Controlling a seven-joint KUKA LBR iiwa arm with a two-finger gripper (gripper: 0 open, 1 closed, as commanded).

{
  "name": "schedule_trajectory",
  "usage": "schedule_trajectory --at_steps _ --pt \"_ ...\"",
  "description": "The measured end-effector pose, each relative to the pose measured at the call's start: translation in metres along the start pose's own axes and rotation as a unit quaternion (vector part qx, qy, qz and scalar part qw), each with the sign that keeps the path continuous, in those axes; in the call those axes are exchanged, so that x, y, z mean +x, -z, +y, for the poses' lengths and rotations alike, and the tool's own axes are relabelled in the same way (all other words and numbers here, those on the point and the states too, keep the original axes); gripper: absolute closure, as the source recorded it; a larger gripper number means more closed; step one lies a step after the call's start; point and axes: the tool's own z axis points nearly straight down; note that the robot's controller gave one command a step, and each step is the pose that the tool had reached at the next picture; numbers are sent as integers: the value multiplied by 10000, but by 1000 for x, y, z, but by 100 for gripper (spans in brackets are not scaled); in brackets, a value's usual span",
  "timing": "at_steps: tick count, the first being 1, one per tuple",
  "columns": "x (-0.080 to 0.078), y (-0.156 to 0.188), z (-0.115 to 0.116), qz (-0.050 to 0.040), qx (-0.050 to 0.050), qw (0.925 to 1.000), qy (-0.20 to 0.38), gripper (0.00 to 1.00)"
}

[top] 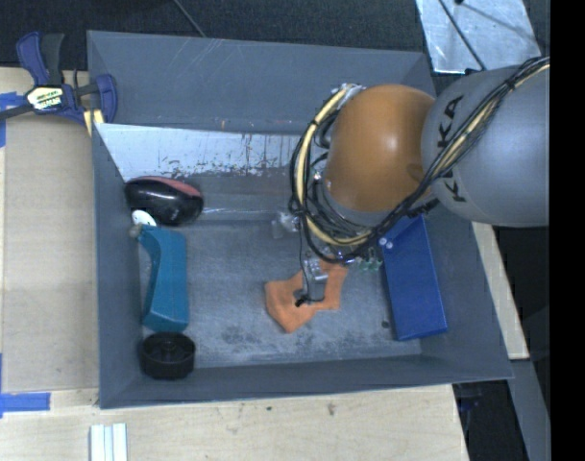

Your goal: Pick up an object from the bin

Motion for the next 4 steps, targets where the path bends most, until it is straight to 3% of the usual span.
schedule_trajectory --at_steps 1,2,3,4 --pt "6 -41 -29 23 1 9976 687 0" --pt "12 -75 -30 25 -7 9893 1459 100" --pt "12 -75 -30 26 -7 9893 1457 100" --pt "-19 41 -35 15 -5 9872 1594 100"
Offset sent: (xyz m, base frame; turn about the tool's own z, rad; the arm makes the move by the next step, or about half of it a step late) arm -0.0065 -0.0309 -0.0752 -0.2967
